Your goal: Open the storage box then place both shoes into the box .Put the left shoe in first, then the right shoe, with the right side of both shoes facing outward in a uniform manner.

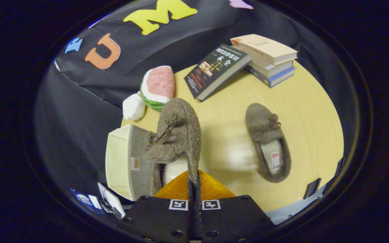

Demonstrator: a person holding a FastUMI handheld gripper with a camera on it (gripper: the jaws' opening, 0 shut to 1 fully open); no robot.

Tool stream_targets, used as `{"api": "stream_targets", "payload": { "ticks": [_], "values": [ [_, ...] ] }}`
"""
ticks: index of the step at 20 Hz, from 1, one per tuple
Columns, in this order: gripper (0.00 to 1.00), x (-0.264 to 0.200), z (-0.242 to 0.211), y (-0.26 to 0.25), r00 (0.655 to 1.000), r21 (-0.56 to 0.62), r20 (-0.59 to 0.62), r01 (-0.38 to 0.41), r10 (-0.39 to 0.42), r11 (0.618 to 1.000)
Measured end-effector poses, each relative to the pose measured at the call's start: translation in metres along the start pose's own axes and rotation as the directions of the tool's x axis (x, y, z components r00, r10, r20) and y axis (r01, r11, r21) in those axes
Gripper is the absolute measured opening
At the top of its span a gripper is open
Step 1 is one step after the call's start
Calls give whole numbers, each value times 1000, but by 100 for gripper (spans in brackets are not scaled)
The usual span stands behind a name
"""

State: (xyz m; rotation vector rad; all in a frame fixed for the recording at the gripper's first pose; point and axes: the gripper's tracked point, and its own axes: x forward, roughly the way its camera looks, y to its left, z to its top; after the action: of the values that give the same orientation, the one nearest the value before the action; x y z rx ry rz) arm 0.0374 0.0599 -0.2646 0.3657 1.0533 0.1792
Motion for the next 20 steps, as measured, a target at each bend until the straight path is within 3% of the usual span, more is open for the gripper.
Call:
{"api": "stream_targets", "payload": {
  "ticks": [6,12,16,20],
  "values": [
    [0,-3,-15,121,996,-110,-19,-84,82,990],
    [0,53,-58,205,992,-172,-105,-90,73,981],
    [0,94,-80,229,986,-150,-166,-24,-1,988],
    [1,134,-77,225,979,-122,-158,113,-131,986]
  ]
}}
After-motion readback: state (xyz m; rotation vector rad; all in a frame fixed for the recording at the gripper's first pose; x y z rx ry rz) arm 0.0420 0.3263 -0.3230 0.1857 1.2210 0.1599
